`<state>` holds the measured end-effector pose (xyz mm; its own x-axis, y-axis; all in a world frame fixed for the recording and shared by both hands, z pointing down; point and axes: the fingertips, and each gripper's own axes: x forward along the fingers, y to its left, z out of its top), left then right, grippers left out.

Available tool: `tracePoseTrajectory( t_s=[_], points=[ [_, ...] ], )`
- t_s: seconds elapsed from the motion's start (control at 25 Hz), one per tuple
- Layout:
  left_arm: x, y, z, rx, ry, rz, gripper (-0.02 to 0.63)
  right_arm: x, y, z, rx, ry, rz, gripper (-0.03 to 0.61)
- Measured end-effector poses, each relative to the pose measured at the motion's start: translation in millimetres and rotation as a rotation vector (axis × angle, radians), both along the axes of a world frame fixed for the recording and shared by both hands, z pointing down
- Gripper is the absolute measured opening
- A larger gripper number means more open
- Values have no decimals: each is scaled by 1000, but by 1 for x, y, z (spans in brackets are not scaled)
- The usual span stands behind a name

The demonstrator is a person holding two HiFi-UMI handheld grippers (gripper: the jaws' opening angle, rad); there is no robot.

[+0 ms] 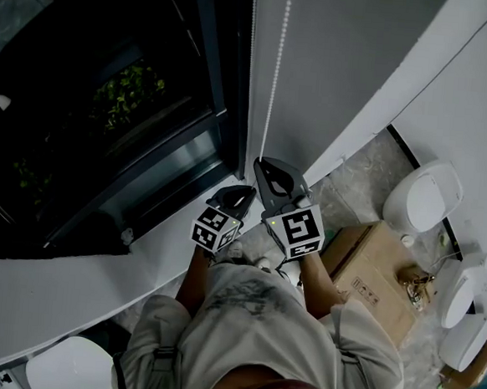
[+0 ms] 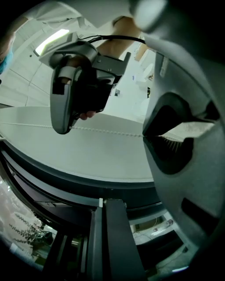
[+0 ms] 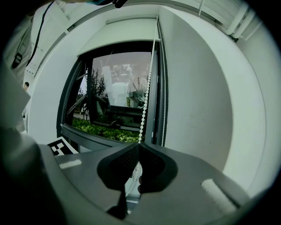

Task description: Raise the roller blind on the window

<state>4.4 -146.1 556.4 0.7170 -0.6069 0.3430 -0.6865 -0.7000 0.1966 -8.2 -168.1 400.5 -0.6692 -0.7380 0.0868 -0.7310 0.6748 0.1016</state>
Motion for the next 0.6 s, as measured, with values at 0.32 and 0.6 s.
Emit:
tracePoseTrajectory(
  t_s=[0.32,0.6],
  points=[
    [-19,7,-70,114,62,-39,60,3,0,0,2,-6,0,11],
    [-23,-2,-172,306,117,-57,92,3,0,0,4,-7,2,11]
  ],
)
